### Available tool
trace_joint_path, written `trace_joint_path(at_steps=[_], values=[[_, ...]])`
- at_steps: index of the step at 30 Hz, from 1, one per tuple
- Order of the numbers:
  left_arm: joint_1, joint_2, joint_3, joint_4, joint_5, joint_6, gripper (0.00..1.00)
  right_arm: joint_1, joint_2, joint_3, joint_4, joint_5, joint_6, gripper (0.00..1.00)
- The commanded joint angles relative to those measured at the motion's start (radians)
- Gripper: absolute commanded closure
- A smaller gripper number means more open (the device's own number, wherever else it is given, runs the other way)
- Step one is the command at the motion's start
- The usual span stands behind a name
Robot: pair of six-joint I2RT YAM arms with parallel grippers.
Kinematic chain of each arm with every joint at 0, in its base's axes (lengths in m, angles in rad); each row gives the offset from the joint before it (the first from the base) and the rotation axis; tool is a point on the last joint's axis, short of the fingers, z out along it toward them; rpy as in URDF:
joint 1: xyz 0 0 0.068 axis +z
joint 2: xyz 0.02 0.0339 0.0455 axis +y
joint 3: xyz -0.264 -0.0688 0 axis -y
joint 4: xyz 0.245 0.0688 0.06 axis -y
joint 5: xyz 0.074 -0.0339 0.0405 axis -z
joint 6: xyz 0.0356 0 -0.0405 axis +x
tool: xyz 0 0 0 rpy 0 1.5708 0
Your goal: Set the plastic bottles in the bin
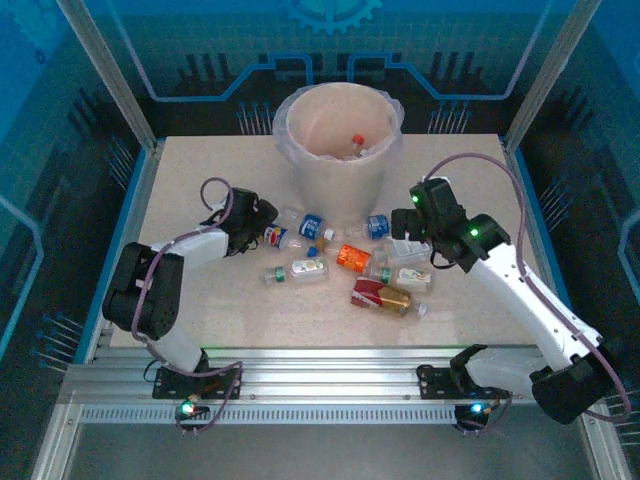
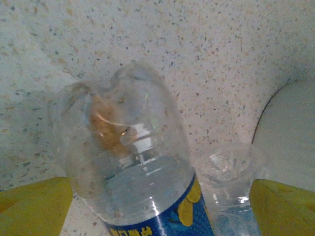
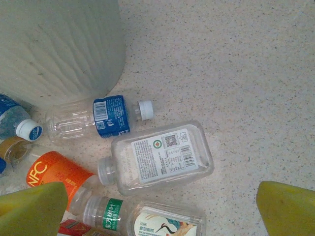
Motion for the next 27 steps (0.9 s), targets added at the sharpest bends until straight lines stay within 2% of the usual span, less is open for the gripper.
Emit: trace_joint_path(at_steps=[1, 9, 27], values=[[0.006, 0.031, 0.03, 0.022, 0.039, -0.041, 0.08, -0.016, -0.03, -0.015, -0.002, 0.019, 0.025, 0.0], [0.006, 0.072, 0.035, 0.032, 0.035, -0.082, 0.1, -0.019, -0.029, -0.021, -0.008, 0.021, 0.025, 0.0], [0.005, 0.135, 0.04, 0.103, 0.076, -0.151, 0.22, -0.024, -0.042, -0.04, -0.005, 0.031, 0.028, 0.0]])
